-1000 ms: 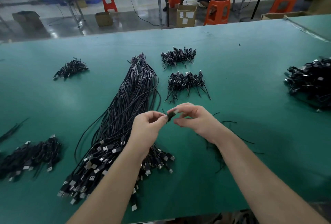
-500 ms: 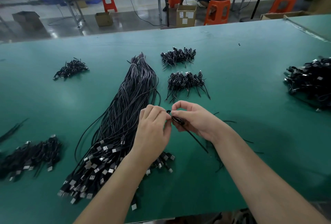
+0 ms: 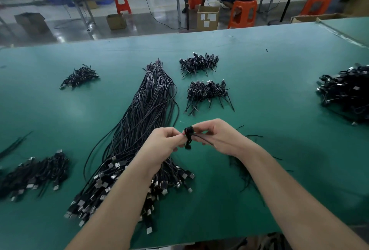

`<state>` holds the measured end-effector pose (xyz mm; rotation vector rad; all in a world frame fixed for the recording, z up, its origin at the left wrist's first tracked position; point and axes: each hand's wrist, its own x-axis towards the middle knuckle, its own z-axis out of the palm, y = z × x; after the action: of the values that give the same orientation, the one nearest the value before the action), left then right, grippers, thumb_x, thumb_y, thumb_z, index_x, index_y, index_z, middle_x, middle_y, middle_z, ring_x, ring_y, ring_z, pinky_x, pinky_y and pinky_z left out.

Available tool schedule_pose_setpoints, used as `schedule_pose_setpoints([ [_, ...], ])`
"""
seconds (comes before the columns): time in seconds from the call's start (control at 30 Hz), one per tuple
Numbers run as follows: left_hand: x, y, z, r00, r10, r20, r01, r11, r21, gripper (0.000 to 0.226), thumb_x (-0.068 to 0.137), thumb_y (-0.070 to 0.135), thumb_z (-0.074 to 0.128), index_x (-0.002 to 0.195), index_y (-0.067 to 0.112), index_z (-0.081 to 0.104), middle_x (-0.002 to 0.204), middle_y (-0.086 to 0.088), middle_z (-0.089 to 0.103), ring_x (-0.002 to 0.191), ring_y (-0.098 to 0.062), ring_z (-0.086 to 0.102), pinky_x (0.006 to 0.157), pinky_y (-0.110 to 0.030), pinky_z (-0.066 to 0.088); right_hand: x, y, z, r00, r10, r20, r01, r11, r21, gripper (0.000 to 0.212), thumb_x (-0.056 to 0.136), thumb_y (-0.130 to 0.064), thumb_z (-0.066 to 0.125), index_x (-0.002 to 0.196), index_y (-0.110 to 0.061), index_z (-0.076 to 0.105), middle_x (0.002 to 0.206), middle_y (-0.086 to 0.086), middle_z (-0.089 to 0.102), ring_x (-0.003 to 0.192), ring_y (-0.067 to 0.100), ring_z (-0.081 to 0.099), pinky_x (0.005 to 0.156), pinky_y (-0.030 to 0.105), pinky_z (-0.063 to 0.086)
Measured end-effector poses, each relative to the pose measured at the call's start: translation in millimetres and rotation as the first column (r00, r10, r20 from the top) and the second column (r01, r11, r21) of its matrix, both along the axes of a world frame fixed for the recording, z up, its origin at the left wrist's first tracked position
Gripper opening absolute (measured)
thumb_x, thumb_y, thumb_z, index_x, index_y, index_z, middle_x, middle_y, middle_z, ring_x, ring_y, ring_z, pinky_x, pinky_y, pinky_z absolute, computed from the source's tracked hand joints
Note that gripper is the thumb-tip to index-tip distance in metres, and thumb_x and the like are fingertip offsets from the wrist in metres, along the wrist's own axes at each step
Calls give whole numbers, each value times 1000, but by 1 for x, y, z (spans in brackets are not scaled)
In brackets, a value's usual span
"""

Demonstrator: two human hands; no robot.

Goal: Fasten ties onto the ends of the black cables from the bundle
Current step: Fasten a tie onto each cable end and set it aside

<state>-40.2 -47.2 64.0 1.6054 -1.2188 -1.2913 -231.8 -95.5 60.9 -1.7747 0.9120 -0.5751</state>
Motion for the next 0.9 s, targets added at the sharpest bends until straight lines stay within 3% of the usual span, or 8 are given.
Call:
schedule_pose_setpoints([
  [0.1, -5, 2, 0, 993, 52, -104, -52, 999, 3, 14, 88, 11, 72, 75, 9, 67, 68, -1, 61, 71, -17, 50, 73, -32, 39, 3, -3, 1, 996, -48, -69, 46, 999, -19, 16, 97, -16, 66, 103, -27, 76, 83, -7, 74, 70, 3, 59, 68, 30, 51],
  [0.23, -16, 7, -2, 989, 112, 93, -101, 988, -118, 14, 85, 14, 73, 74, 10, 65, 57, 11, 54, 55, -9, 42, 52, -20, 37, 1, -4, 5, 990, -19, -143, 26, 999, 47, 13, 98, -23, 66, 103, -14, 73, 82, 3, 76, 66, 13, 63, 72, 35, 56],
  [0.3, -19, 11, -2, 970, 121, 210, -67, 966, -251, 13, 86, 15, 73, 76, 11, 64, 65, 7, 59, 55, -7, 46, 53, -19, 40, 1, -3, 5, 999, -21, -47, 29, 984, 178, 15, 99, -21, 64, 101, -8, 72, 81, 1, 76, 68, 16, 66, 72, 31, 59],
  [0.5, -20, 15, 0, 859, 120, 499, 267, 726, -634, 20, 83, 0, 71, 75, 9, 56, 85, 0, 54, 82, -17, 52, 77, -27, 44, -2, 1, 6, 968, -123, 221, -33, 805, 592, 20, 97, -16, 64, 83, -7, 75, 75, 6, 69, 61, 15, 60, 53, 25, 51],
  [0.63, -23, 13, -1, 671, 204, 713, 505, 579, -641, 19, 81, -1, 73, 76, 6, 57, 84, -5, 54, 83, -26, 52, 81, -36, 45, -3, 1, 7, 965, -201, 171, 42, 757, 653, 21, 96, -13, 65, 112, -1, 71, 74, 8, 64, 59, 14, 58, 50, 24, 48],
  [0.7, -23, 13, -2, 741, 191, 644, 413, 627, -660, 19, 82, 0, 73, 76, 8, 57, 84, -2, 54, 83, -21, 52, 80, -29, 43, -2, 0, 8, 961, -219, 168, 65, 772, 633, 22, 98, -15, 62, 117, -6, 68, 73, 7, 66, 57, 14, 60, 48, 25, 49],
  [0.77, -21, 13, -1, 867, 158, 473, 193, 768, -610, 17, 85, 5, 71, 76, 13, 59, 82, 3, 56, 78, -9, 53, 73, -20, 43, 0, -1, 8, 949, -255, 185, 94, 789, 607, 20, 102, -16, 57, 118, -13, 69, 79, 10, 67, 59, 15, 64, 48, 26, 52],
  [0.9, -13, 4, 1, 990, 122, -64, -130, 981, -145, 18, 91, 13, 68, 73, 12, 67, 68, 4, 61, 66, -9, 54, 67, -24, 46, -4, -2, 7, 986, -164, 39, 154, 970, 187, 35, 96, -12, 66, 120, -38, 68, 98, -6, 68, 71, 17, 51, 66, 27, 49],
])
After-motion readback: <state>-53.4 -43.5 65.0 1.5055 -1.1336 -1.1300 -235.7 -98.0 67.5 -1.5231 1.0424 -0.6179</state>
